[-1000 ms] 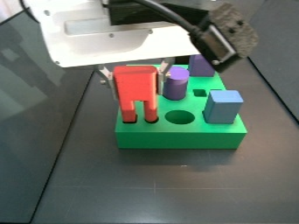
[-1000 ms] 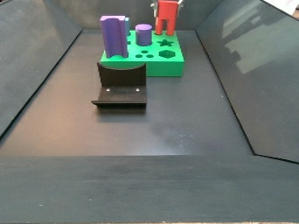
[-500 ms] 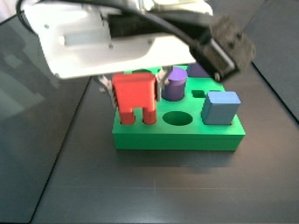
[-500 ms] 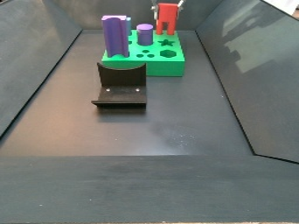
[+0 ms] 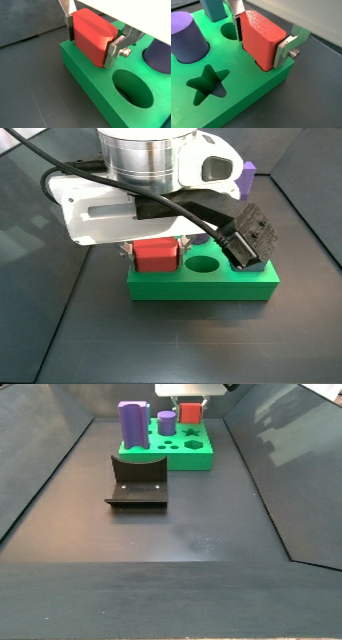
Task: Pick up the square-circle object. Move up. Rotate the square-circle object. Move to above the board. Insert the square-circle object.
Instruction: Insert the square-circle object.
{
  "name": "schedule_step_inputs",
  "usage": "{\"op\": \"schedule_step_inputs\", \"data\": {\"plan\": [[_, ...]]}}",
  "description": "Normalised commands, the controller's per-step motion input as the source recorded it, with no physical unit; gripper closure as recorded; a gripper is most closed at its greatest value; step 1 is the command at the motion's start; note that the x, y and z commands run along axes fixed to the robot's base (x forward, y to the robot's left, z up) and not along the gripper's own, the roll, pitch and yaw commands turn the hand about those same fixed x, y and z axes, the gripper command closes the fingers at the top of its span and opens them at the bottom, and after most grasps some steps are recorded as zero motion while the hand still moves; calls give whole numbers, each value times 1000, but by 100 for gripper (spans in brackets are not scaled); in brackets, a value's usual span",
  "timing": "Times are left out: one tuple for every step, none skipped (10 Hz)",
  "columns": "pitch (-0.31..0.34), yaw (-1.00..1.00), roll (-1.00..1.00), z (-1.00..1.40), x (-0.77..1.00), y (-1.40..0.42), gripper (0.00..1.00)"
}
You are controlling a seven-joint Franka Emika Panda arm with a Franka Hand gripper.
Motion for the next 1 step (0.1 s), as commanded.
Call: {"op": "schedule_step_inputs", "data": {"plan": [[0, 11, 0, 0, 0, 171, 100]]}}
